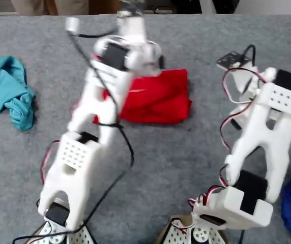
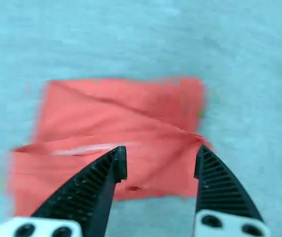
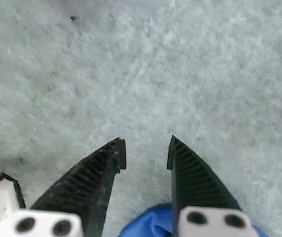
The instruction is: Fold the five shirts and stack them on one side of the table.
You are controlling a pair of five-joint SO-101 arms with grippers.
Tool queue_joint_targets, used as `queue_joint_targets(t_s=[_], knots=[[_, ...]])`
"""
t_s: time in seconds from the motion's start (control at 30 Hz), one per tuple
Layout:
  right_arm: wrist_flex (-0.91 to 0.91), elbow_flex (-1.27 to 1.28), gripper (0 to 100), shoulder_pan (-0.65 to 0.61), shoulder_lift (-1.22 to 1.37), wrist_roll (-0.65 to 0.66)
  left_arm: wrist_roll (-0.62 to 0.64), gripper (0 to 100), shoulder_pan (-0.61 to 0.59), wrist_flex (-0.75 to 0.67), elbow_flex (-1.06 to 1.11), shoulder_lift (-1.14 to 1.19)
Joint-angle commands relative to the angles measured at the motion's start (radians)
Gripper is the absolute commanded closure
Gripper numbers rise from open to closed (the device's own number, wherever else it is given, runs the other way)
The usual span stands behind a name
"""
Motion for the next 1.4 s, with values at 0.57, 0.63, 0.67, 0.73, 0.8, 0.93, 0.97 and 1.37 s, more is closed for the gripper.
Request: queue_joint_targets(t_s=[0.57,0.63,0.67,0.73,0.8,0.93,0.97,1.37], knots=[[0.124,-0.193,84.6,-0.380,-0.056,-0.358,-0.252,77,-0.311,0.005,0.632,-0.107],[0.126,-0.191,84.6,-0.374,-0.064,-0.371,-0.245,77,-0.305,-0.032,0.629,-0.107],[0.127,-0.191,84.6,-0.372,-0.065,-0.371,-0.244,77,-0.304,-0.054,0.632,-0.107],[0.127,-0.186,84.6,-0.372,-0.065,-0.371,-0.232,77,-0.299,-0.060,0.634,-0.108],[0.127,-0.174,84.6,-0.372,-0.065,-0.371,-0.230,77,-0.298,-0.031,0.624,-0.117],[0.123,-0.147,84.6,-0.371,-0.065,-0.368,-0.226,77,-0.301,0.014,0.605,-0.120],[0.120,-0.140,84.6,-0.371,-0.064,-0.368,-0.224,77,-0.301,0.018,0.598,-0.120],[-0.130,-0.182,90.7,-0.358,0.105,-0.371,-0.086,77,-0.184,0.018,0.598,-0.426]])
